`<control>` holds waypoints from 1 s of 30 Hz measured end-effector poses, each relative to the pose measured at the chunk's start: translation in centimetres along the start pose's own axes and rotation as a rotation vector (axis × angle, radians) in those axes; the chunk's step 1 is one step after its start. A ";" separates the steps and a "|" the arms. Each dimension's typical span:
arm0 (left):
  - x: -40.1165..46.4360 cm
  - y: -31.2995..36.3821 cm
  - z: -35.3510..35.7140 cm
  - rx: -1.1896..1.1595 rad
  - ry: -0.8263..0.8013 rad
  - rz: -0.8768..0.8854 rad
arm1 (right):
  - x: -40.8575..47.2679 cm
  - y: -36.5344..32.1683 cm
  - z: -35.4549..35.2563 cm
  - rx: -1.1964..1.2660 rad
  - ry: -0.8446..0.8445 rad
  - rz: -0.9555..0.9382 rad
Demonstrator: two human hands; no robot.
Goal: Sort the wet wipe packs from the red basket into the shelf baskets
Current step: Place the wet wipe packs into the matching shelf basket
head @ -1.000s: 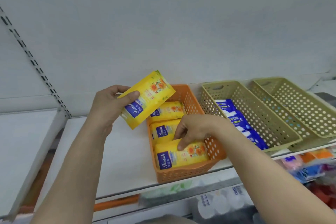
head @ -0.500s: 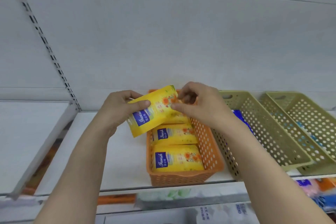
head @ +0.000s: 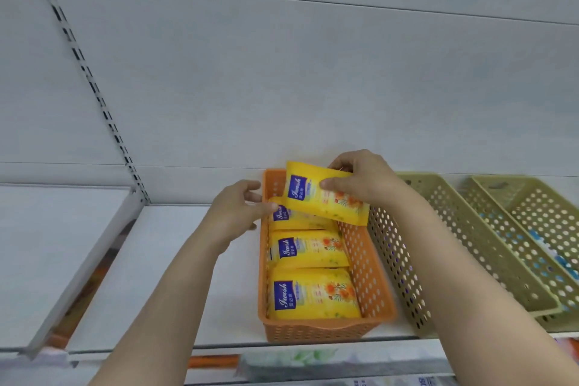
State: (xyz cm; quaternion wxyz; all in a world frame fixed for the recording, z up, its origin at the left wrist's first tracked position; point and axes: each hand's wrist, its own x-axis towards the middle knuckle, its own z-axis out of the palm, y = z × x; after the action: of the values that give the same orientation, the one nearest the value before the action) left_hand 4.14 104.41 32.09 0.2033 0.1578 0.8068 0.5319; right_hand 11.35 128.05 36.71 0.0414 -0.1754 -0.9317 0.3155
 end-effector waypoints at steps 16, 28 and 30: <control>0.2 -1.5 1.0 -0.113 0.021 -0.046 | 3.6 1.5 7.6 -0.362 -0.119 -0.175; -0.3 -0.5 2.0 -0.079 0.095 -0.085 | 3.5 1.5 8.0 -0.400 -0.167 -0.229; -0.5 -0.2 2.4 -0.043 0.133 -0.088 | 3.5 1.5 7.9 -0.424 -0.171 -0.248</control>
State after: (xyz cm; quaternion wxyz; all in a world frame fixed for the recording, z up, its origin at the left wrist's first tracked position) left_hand 5.81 106.00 31.18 0.1756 0.0822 0.8131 0.5489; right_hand 7.03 125.88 29.38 -0.0370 -0.0374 -0.9915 0.1193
